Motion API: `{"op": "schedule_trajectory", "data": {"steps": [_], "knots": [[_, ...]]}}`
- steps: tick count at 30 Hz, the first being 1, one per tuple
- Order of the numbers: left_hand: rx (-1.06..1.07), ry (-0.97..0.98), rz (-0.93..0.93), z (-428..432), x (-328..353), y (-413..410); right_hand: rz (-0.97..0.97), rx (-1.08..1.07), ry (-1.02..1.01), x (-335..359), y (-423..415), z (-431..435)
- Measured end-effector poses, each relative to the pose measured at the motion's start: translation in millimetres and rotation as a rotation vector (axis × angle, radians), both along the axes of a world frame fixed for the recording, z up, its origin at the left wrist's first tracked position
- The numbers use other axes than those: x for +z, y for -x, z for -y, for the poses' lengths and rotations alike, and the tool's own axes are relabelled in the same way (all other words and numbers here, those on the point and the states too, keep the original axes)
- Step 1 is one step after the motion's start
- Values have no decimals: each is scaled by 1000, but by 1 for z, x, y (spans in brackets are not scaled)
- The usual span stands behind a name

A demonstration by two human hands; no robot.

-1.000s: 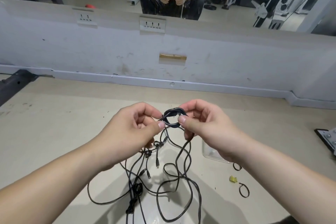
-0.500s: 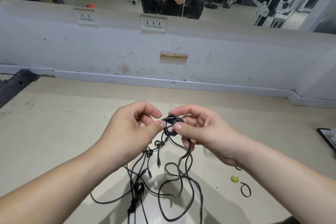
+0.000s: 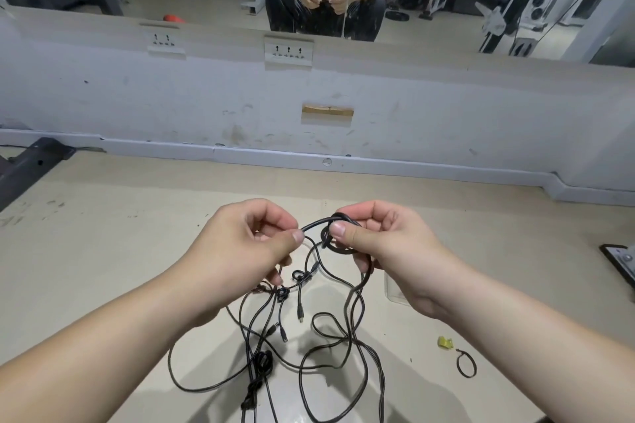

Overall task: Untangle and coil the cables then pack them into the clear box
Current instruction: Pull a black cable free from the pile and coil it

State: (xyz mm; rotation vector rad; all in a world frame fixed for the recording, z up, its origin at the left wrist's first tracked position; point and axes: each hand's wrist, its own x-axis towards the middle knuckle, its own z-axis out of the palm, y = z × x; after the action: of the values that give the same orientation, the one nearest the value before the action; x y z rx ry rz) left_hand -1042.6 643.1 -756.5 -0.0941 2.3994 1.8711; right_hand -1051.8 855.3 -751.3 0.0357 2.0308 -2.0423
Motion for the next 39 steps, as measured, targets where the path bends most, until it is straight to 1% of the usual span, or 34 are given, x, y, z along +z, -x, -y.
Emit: {"op": "schedule_trajectory", "data": {"steps": [4,7,10,13,16,19,22,27,33,34,36,39], "knots": [[-27,52,-101,3,4,0,8,121,21,0,0,-3],[-96,34,-143,-6,7,-9,-30,224,54,-4,-6,3],[-89,24,-168,-13,8,-14,-42,207,56,-5,-9,5],[-110,-69,-81,-11,10,-14,-17,142,16,-4,-7,3],[-116,-187,-10,-8,12,-13,15,170,31,1,-6,2],[-45,-248,-5,-2,14,-9,75,208,69,5,-6,0],[-37,-290,-19,1,14,-8,105,218,117,6,-8,1],[-62,-241,-62,-9,9,-16,120,237,152,4,-10,3],[-89,-13,-141,-5,8,-10,104,214,89,1,-9,2],[-104,3,-140,-4,9,-9,103,209,95,1,-9,2],[-180,-27,-104,1,11,-7,116,191,105,2,-7,0],[-254,-23,-84,8,10,-4,127,201,66,2,-4,-3]]}}
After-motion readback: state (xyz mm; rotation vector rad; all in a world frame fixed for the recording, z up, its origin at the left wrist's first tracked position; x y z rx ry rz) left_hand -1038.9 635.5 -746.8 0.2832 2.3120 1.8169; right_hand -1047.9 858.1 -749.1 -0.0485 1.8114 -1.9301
